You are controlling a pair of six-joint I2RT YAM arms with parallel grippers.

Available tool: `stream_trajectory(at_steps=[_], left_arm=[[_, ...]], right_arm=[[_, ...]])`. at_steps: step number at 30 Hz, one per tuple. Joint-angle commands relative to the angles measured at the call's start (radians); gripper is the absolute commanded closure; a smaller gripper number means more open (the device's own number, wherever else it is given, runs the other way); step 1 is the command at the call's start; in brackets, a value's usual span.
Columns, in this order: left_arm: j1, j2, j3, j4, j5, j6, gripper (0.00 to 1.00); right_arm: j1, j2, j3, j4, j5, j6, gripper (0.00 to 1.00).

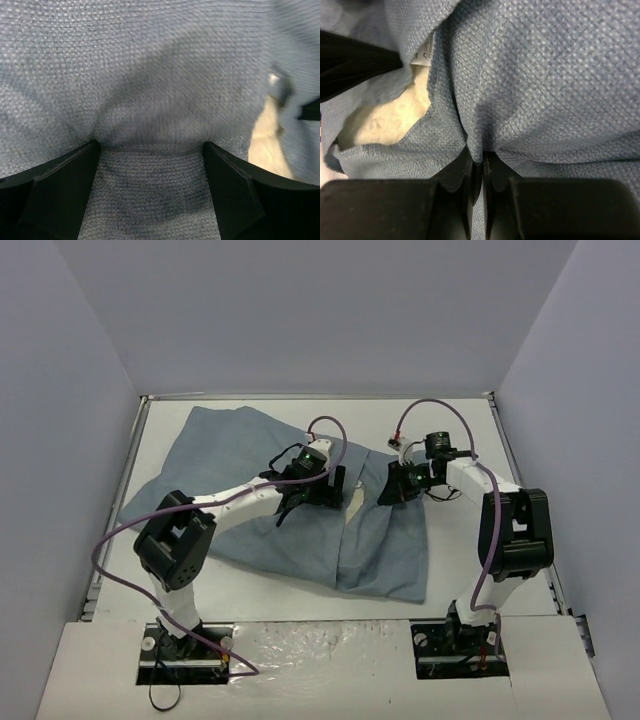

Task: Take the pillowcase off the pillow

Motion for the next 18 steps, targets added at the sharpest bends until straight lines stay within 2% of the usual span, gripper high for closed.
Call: stream_trajectory(at_steps=[1, 4, 9, 15, 16, 18], left_arm=[[0.007, 0.106, 0.056, -0.095, -0.086, 0.021, 0.18], [0.021, 0.173, 0.082, -0.135, -0.151, -0.012, 0.23], [0.059, 0.177, 0.038, -0.093, -0.172, -0.078, 0.32], [0.128, 0.138, -0.016, -0.075, -0.2, -0.114, 0.32], [0.15, 0.137, -0.022, -0.061, -0.195, -0.115, 0.32], [0.165, 0.141, -0.029, -0.057, -0.177, -0.118, 0.32]], right_arm=[[-0.041, -0.068, 0.023, -0.07, -0.037, -0.05, 1.0], [-0.09, -0.108, 0.026, -0.099, -0.015, -0.064, 1.0], [-0.136, -0.137, 0.03, -0.162, 0.051, -0.104, 1.0], [-0.146, -0.16, 0.035, -0.171, 0.163, -0.072, 1.0], [-0.157, -0.162, 0.038, -0.179, 0.143, -0.078, 0.82], [-0.159, -0.166, 0.036, -0.185, 0.094, -0.092, 0.68]])
